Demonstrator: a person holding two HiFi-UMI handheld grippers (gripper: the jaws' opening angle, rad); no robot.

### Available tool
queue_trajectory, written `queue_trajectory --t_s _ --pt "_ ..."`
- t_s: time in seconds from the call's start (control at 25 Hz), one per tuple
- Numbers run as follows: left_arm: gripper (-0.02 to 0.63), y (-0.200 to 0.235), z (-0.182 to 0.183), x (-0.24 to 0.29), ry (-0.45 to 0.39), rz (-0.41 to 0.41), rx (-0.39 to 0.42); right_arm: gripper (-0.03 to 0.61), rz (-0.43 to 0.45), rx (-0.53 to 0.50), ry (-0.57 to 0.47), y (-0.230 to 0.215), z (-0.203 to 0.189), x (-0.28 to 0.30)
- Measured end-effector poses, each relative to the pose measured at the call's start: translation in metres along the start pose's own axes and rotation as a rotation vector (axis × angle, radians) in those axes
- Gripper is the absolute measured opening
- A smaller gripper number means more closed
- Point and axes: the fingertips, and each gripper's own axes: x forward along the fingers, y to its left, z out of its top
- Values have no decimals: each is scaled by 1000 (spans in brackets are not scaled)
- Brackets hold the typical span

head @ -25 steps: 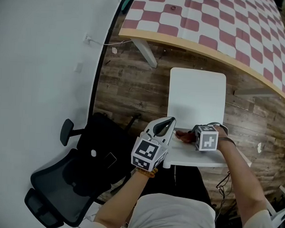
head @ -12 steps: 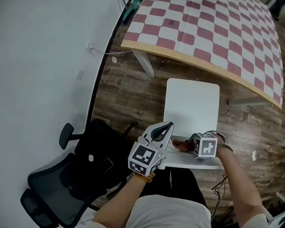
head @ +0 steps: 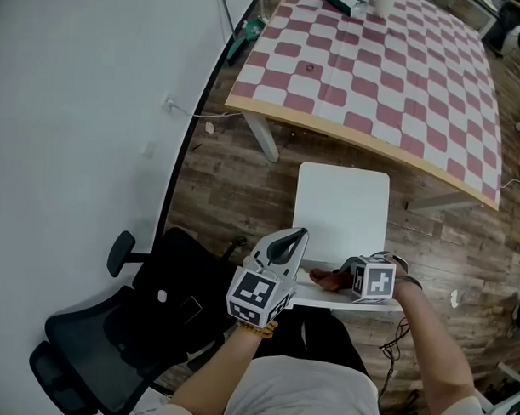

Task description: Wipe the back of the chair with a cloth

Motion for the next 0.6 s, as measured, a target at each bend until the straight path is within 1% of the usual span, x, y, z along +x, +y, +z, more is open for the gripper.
queue_trajectory --t_s 0.24,0.44,0.6 --pt "12 -14 21 -6 -22 -21 30 101 -27 3 -2 9 7 -22" --pt "12 -35 35 -5 -35 -59 46 101 -20 -21 -14 20 15 -37" --pt "12 -50 43 -4 -46 -84 50 101 -25 -25 -2 25 14 -45"
